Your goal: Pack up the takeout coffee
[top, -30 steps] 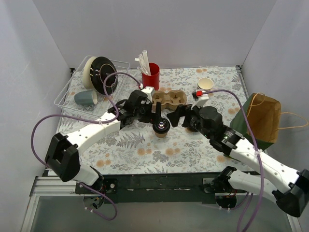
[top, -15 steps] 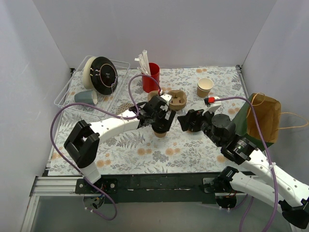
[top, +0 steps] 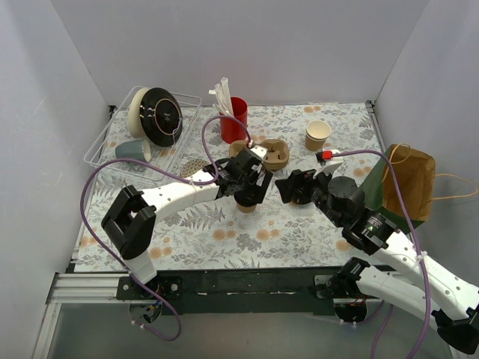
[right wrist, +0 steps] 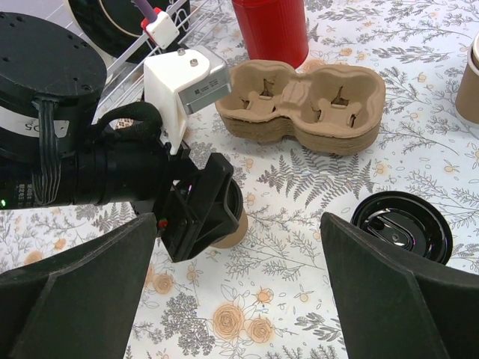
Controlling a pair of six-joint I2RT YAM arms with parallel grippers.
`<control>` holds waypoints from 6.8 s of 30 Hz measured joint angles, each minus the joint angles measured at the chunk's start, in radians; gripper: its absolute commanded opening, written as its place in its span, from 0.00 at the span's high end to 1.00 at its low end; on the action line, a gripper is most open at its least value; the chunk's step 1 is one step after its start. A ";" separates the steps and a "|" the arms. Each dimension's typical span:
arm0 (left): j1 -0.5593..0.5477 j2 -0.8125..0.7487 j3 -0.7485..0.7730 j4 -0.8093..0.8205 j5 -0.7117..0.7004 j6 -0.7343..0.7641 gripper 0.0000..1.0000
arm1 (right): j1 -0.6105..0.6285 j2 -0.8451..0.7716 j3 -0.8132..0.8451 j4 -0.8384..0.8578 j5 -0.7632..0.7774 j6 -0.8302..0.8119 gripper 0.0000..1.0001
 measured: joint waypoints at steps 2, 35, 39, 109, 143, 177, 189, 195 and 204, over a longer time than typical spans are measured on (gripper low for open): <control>0.000 0.000 0.005 -0.024 -0.013 -0.023 0.12 | 0.000 0.000 -0.002 0.001 0.000 0.000 0.02; 0.345 -0.584 -0.471 -0.270 -0.320 -0.446 0.15 | 0.000 -0.056 -0.014 -0.005 -0.034 0.004 0.02; 0.411 -0.581 -0.472 -0.261 -0.329 -0.446 0.13 | 0.000 -0.057 -0.014 -0.013 -0.034 0.004 0.02; 0.577 -0.589 -0.408 -0.342 -0.249 -0.611 0.02 | 0.055 0.267 -0.110 0.309 -0.321 0.202 0.07; 0.585 -0.646 -0.480 -0.309 -0.185 -0.682 0.02 | 0.323 1.283 0.504 0.658 -0.262 0.378 0.22; 0.587 -0.806 -0.450 -0.103 -0.010 0.061 0.21 | 0.339 0.885 0.134 0.634 -0.093 0.184 0.24; 0.568 -0.482 -0.379 -0.200 0.171 0.325 0.36 | 0.338 0.571 -0.100 0.632 -0.003 0.085 0.24; 0.568 -0.492 -0.375 -0.239 0.166 0.352 0.39 | 0.338 0.499 -0.117 0.634 0.025 0.033 0.23; 0.568 -0.480 -0.375 -0.249 0.108 0.375 0.48 | 0.332 0.502 -0.126 0.634 0.034 0.014 0.23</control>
